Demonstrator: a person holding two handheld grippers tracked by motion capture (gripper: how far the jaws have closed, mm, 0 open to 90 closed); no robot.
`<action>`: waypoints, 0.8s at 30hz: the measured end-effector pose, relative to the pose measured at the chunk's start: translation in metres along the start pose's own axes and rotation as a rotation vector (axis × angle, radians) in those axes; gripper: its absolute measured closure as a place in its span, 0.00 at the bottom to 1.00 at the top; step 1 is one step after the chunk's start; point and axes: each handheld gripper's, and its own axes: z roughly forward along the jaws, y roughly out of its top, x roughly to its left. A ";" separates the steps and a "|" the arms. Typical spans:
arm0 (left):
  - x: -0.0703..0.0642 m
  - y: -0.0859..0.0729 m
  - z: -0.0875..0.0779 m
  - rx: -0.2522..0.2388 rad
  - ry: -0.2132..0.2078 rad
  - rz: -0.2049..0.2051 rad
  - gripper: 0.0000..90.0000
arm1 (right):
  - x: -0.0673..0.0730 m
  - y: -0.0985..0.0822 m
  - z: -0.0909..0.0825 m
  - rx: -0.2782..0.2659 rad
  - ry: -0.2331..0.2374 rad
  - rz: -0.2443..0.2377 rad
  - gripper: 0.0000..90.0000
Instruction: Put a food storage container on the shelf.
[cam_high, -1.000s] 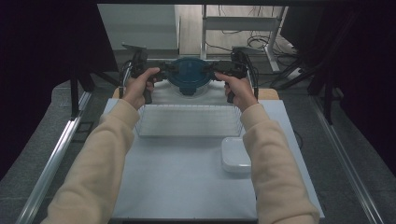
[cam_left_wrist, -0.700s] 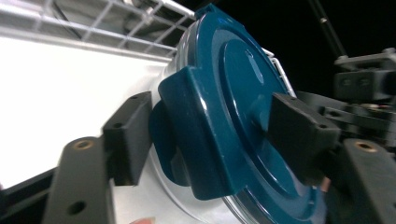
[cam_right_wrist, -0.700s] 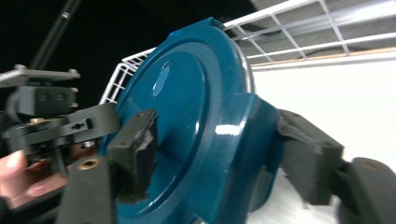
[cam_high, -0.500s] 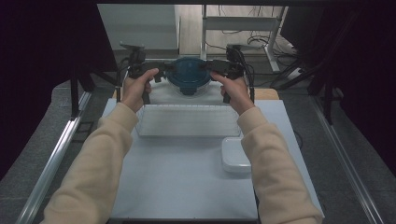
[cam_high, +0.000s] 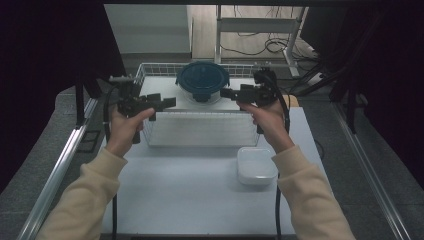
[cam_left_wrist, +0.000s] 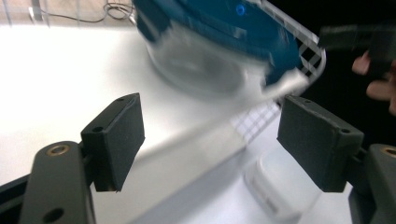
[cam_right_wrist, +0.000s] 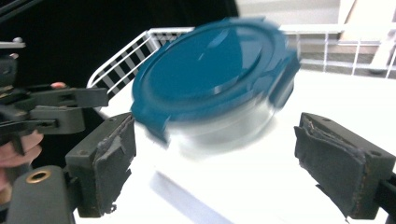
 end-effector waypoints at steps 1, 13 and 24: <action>-0.002 -0.008 -0.003 0.007 0.002 0.017 0.25 | 0.001 -0.006 -0.005 -0.002 0.006 -0.013 0.17; -0.024 -0.103 -0.021 0.104 -0.008 0.145 0.27 | 0.004 -0.101 -0.045 0.020 0.049 -0.094 0.22; -0.035 -0.166 -0.020 0.195 0.037 0.186 0.29 | 0.000 -0.180 -0.054 0.141 -0.002 -0.156 0.23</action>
